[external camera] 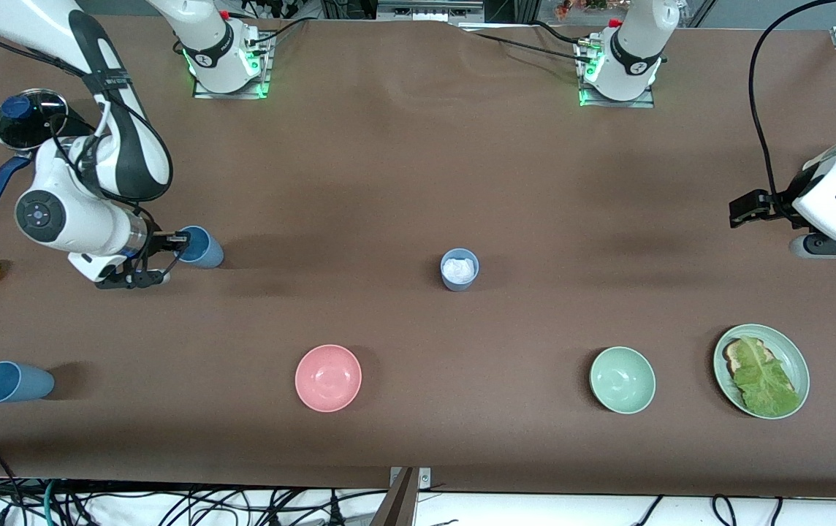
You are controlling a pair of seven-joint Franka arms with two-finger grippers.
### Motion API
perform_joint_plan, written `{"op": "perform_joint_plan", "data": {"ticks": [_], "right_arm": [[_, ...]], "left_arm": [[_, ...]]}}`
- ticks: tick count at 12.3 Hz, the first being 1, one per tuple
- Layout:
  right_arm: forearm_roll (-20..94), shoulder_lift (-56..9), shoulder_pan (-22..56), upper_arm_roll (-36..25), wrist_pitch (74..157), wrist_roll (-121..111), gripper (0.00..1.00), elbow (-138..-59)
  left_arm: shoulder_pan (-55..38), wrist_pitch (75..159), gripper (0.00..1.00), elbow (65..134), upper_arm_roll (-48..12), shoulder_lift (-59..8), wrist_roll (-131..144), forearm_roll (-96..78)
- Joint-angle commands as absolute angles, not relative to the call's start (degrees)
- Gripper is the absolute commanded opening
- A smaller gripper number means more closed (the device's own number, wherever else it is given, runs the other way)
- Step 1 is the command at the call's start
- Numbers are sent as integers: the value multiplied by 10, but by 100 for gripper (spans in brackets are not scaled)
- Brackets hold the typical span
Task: Stack blue cups with both arms
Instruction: 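Lift the blue cup and carry it above the tissue cup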
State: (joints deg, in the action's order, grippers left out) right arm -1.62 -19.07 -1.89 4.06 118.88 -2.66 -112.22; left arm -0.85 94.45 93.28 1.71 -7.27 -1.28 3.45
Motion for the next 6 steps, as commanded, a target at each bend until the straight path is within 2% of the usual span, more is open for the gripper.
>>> {"op": "perform_joint_plan", "data": {"ticks": [1,4,6], "right_arm": [[-11,-190,11,42,1123,-5,0,-1040],[-11,-216,95,42,1086,125,0,-965],[-9,-260,141,43,1029,189,0,-873]], "left_arm": [[-10,944,100,938,24,-62,-25,22],[-7,950,100,937,24,-64,-25,19],[-5,971,100,938,25,-67,-25,16]]}}
